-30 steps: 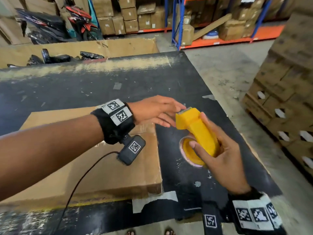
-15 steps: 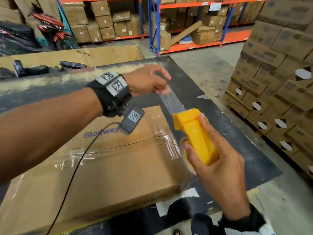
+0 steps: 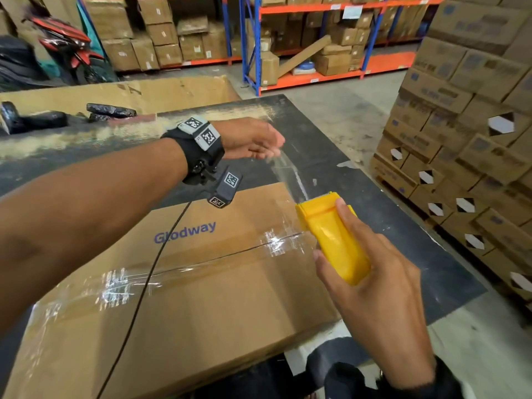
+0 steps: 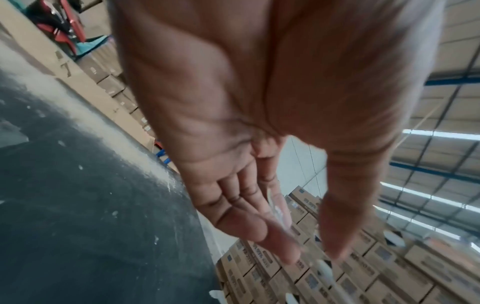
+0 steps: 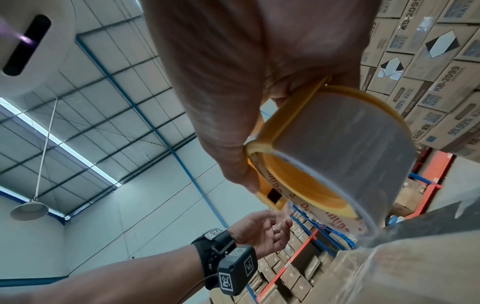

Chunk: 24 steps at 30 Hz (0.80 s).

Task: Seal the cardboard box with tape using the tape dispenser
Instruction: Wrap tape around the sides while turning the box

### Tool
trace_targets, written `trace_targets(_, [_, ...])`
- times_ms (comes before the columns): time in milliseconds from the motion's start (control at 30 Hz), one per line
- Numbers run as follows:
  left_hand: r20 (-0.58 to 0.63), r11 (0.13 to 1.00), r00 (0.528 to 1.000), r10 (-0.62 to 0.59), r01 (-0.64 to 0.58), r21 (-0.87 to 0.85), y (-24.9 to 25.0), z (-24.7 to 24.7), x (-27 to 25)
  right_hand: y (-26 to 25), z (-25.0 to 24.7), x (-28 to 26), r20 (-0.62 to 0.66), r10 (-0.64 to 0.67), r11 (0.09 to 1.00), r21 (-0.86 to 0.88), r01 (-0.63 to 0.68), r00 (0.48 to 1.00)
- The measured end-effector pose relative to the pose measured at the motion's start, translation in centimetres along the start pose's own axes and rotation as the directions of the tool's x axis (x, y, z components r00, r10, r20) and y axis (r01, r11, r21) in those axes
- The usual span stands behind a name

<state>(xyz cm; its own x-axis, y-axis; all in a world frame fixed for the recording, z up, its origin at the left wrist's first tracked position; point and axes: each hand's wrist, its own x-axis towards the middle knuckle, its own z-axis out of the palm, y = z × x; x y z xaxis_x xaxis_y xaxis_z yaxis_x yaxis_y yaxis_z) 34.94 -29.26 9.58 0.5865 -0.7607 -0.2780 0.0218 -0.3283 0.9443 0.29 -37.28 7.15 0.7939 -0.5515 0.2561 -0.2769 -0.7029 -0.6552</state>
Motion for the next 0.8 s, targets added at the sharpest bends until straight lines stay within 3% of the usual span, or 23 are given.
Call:
trace_targets(133, [0.027,0.975,1.0,-0.004,-0.002,0.224,-1.7,-0.6,1.6,-0.3,1.1,1.0,0.042,0.033,0.999,-0.039,-0.031,0.999])
trace_targets(367, [-0.029,0.905,0.999,-0.028,0.037,0.424,-3.5,0.0,3.8,-0.9,2.6,2.9,0.176,0.096,0.989,-0.131,-0.073,0.98])
trace_targets(566, [-0.045,0.833,0.994,-0.099,0.107,0.543,-4.8,0.3,5.0,-1.0,3.2,3.7,0.215,0.118,0.987,-0.13,-0.092,0.969])
trace_targets(700, [-0.069,0.734,0.988,-0.139,0.149,0.662,-5.5,1.0,5.7,-0.9,3.3,4.0,0.222,0.119,0.987,-0.133,-0.091,0.968])
trace_targets(800, [-0.097,0.549,0.991,-0.098,0.135,0.825,-5.4,1.4,5.6,-0.7,3.4,4.1,0.226,0.118,0.987,-0.135,-0.089,0.967])
